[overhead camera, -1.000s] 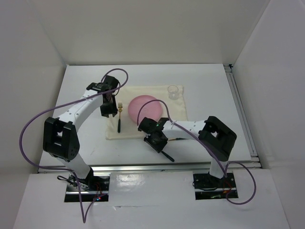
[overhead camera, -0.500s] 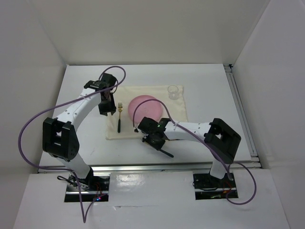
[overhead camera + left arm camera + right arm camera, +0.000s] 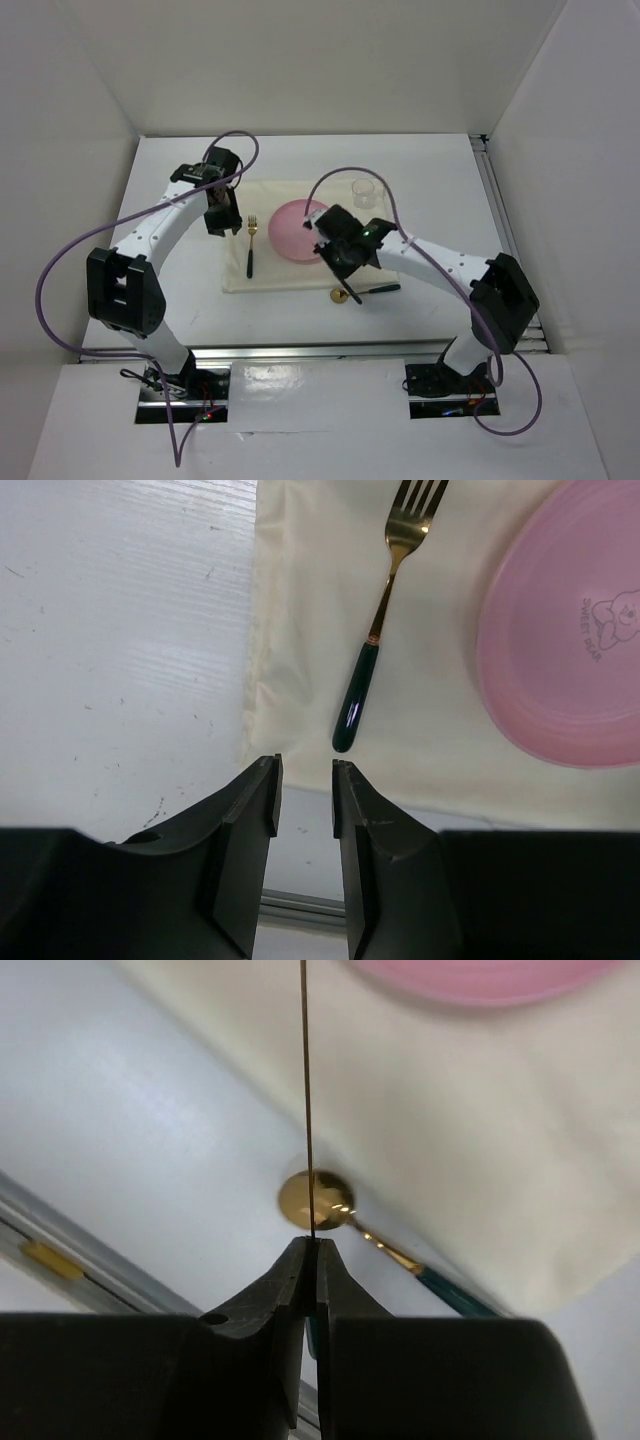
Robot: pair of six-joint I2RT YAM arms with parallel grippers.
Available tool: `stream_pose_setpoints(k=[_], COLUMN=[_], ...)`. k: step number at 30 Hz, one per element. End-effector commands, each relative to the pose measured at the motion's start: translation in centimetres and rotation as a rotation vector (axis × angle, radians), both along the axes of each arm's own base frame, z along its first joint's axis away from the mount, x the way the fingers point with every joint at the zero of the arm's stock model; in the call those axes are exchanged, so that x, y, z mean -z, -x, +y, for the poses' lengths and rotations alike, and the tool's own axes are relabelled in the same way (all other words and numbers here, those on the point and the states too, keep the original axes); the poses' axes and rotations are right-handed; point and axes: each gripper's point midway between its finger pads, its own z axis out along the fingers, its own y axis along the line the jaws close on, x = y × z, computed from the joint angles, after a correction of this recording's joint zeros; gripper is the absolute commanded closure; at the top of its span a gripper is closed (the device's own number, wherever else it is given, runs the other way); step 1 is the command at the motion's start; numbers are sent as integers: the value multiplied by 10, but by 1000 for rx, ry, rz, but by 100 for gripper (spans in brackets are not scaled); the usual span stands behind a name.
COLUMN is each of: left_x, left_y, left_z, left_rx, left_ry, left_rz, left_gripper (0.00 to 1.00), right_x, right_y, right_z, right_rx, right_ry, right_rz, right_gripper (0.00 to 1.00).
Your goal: Set the dinner table for one person
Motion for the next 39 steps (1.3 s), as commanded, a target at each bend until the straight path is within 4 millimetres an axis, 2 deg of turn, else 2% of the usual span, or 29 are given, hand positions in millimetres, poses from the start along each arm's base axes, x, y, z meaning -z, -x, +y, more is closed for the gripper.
stream_pose_setpoints(k=[1, 4, 5, 6, 7, 8, 10, 12, 14, 15, 20, 25, 27, 28, 30, 31, 33, 34, 35, 37, 38, 39], left_x=[-15, -18, -18, -18, -18, -18, -20, -20, -19, -19, -13, -13, -13, -13, -16, -16, -16, -16, -16, -16, -16, -18], left_y=[2, 2, 2, 2, 3, 4, 4, 6, 9, 9, 11, 13, 13, 13, 13, 13, 13, 13, 13, 13, 13, 11], left_z=[-1, 3, 3, 3, 6, 4, 4, 7, 8, 8, 9, 10, 12, 12, 12, 12, 12, 12, 12, 13, 13, 13], left_rx=[13, 4, 4, 4, -5, -1, -1, -8, -8, -8, -14, -14, -9, -9, -9, -9, -9, -9, -9, -15, -15, -15], left_ry=[21, 23, 23, 23, 23, 33, 36, 44, 43, 43, 49, 49, 37, 37, 39, 39, 39, 39, 39, 47, 47, 49], left_rz=[-38, -47, -47, -47, -47, -45, -57, -55, -52, -52, -40, -40, -41, -41, -50, -50, -50, -50, -50, -48, -48, -57], left_gripper=[56, 56, 56, 56, 56, 56, 56, 56, 56, 56, 56, 56, 56, 56, 56, 56, 56, 56, 56, 56, 56, 56], right_x=[-38, -39, -38, -29, -34, -31, -28, -21, -14, -10, -1, 18, 25, 21, 25, 26, 13, 9, -3, -8, -24, -20], right_y=[-55, -84, -101, -110, -119, -128, -143, -151, -157, -153, -159, -168, -170, -172, -173, -173, -174, -173, -174, -169, -166, -155], right_z=[-15, -26, -42, -45, -43, -52, -53, -61, -61, -60, -56, -60, -60, -59, -61, -61, -60, -63, -64, -75, -79, -85], right_rx=[250, 383, 472, 506, 514, 552, 576, 613, 636, 643, 670, 714, 714, 713, 722, 713, 707, 704, 705, 708, 695, 695], right_ry=[-139, -196, -218, -223, -264, -283, -314, -324, -345, -346, -428, -409, -378, -381, -368, -364, -373, -365, -377, -349, -361, -341], right_rz=[-37, 40, 71, 104, 118, 128, 136, 163, 183, 202, 215, 220, 216, 212, 211, 207, 172, 161, 129, 92, 50, 52], right_gripper=[100, 100, 100, 100, 100, 100, 100, 100, 100, 100, 100, 97, 92, 83, 72, 56, 49, 48, 48, 46, 46, 46])
